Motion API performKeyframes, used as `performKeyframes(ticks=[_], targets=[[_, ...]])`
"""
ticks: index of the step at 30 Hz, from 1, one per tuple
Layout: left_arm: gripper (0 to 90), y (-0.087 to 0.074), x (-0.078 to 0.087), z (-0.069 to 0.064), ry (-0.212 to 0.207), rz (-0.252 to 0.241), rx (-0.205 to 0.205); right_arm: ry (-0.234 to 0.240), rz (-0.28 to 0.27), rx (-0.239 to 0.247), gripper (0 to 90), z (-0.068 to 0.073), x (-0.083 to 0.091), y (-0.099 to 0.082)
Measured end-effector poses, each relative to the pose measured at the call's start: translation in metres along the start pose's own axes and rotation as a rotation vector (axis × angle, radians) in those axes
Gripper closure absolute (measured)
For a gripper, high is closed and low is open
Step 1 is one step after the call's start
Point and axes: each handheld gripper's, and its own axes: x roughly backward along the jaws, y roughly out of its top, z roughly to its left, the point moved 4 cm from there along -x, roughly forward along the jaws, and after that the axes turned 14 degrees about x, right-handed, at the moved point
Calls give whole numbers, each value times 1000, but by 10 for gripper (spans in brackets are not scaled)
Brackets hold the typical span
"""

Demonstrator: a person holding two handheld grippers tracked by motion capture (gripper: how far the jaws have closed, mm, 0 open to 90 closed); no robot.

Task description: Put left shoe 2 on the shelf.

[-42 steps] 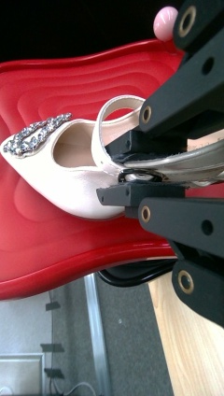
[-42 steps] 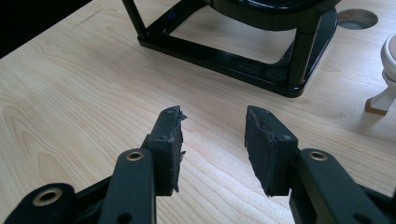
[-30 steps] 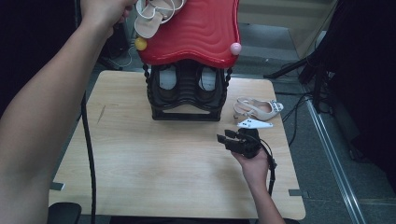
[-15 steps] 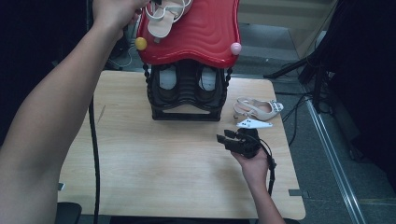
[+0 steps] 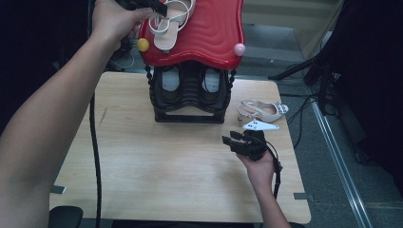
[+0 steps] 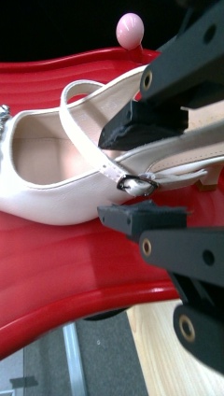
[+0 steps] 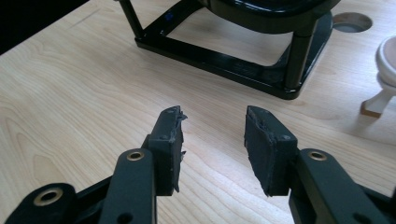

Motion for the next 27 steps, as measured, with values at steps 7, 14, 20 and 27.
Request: performKeyframes(ticks=[7, 14, 20, 27], targets=[[539, 1, 20, 6, -21, -12, -24, -17, 3, 2, 578, -4, 3, 0], [509, -1, 36, 16, -33, -16, -45, -21, 1, -3, 578, -6, 4, 0], [499, -8, 42, 31, -12, -14, -53, -1, 6, -22, 586, -7, 3, -1], [495, -18, 46, 51, -26, -24, -49, -8, 7, -11, 595, -8, 3, -2]])
